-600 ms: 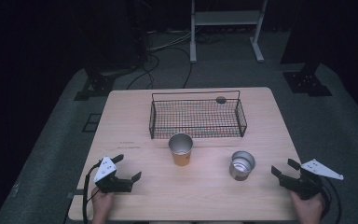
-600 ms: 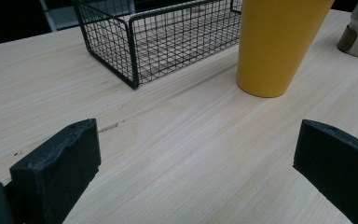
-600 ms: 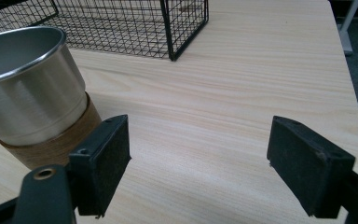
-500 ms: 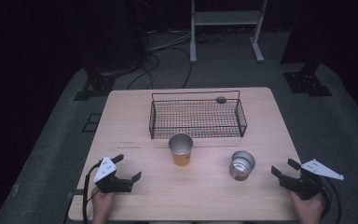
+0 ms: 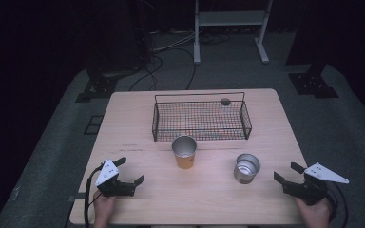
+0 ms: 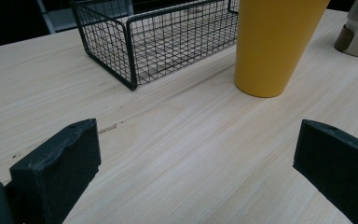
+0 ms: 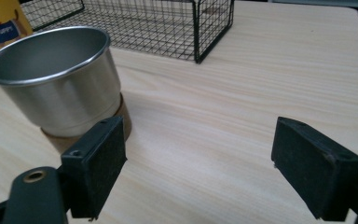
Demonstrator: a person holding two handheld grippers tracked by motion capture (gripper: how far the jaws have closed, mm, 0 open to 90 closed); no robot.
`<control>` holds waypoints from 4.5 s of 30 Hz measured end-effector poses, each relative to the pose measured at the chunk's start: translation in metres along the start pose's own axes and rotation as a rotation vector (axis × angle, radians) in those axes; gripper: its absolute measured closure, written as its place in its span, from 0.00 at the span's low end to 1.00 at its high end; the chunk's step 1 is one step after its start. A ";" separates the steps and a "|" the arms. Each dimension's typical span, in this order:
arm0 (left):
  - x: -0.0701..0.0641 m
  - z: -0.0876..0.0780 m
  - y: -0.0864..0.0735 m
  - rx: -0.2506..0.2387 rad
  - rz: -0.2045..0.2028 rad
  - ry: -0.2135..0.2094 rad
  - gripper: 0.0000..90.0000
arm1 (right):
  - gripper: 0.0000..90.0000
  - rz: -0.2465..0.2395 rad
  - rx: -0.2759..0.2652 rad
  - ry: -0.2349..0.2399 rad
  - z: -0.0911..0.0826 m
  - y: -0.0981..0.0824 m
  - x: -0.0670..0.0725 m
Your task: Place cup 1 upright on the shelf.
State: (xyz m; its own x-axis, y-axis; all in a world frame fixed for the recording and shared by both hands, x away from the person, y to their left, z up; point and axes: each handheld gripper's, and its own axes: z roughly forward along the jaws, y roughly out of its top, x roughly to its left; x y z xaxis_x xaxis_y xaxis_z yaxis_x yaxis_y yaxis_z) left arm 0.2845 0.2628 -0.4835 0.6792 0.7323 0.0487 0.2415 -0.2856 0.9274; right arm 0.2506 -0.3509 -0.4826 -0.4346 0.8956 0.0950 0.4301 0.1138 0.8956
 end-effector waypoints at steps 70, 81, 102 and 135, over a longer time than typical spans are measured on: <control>0.000 -0.001 0.000 -0.009 0.005 -0.004 0.00 | 0.07 -0.175 0.196 0.182 0.039 0.028 0.066; 0.000 0.000 0.000 -0.010 0.008 -0.005 0.00 | 0.04 -0.185 0.227 0.173 0.050 0.037 0.069; 0.000 -0.001 0.000 -0.012 0.009 -0.006 0.00 | 0.14 -0.222 0.271 0.163 0.070 0.051 0.076; 0.000 -0.001 0.000 -0.014 0.008 -0.006 0.00 | 0.20 -0.210 0.282 0.208 0.062 0.076 0.074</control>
State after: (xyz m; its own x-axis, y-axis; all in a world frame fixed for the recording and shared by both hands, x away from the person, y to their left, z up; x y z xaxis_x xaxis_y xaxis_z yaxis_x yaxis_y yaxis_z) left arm 0.2838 0.2634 -0.4835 0.6850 0.7265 0.0539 0.2264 -0.2827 0.9321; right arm 0.2996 -0.2493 -0.4345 -0.6743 0.7376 0.0341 0.5026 0.4247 0.7530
